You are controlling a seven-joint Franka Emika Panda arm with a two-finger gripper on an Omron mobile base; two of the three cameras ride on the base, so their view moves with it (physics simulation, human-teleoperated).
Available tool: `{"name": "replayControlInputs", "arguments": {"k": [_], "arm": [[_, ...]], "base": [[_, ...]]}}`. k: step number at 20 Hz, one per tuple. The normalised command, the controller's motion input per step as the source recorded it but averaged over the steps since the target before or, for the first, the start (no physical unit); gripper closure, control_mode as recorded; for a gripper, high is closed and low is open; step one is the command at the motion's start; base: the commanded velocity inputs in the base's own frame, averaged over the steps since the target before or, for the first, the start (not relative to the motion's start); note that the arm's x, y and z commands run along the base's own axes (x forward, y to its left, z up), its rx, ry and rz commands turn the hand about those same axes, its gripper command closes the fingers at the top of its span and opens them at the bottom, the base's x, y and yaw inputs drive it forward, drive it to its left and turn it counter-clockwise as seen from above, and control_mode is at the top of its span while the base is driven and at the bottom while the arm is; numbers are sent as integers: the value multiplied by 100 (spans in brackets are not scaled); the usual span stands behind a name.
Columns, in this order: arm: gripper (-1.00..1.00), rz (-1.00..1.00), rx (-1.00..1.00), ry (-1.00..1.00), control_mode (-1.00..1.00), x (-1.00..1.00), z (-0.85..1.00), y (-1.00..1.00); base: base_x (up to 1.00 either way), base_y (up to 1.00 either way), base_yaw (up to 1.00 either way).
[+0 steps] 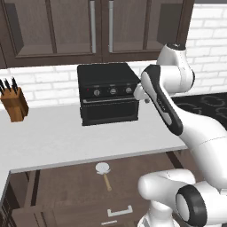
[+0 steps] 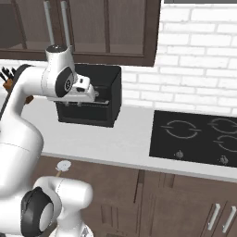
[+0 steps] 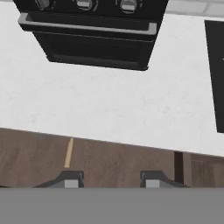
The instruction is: Pick the pizza cutter from the drawer and place it on the counter.
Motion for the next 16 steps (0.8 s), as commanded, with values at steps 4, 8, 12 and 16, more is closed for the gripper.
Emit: {"name": "replayControlInputs", "arguments": {"k": [4, 8, 12, 16], "arm": [[-100, 0, 0, 0, -100, -2, -8, 7], [-100, 0, 0, -9, -100, -24, -25, 9], [-100, 0, 0, -11, -100, -30, -34, 14], [-100, 0, 0, -4, -100, -29, -46, 24]], "base": [[0, 0, 0], [0, 0, 0], [0, 0, 0], [0, 0, 0]]}}
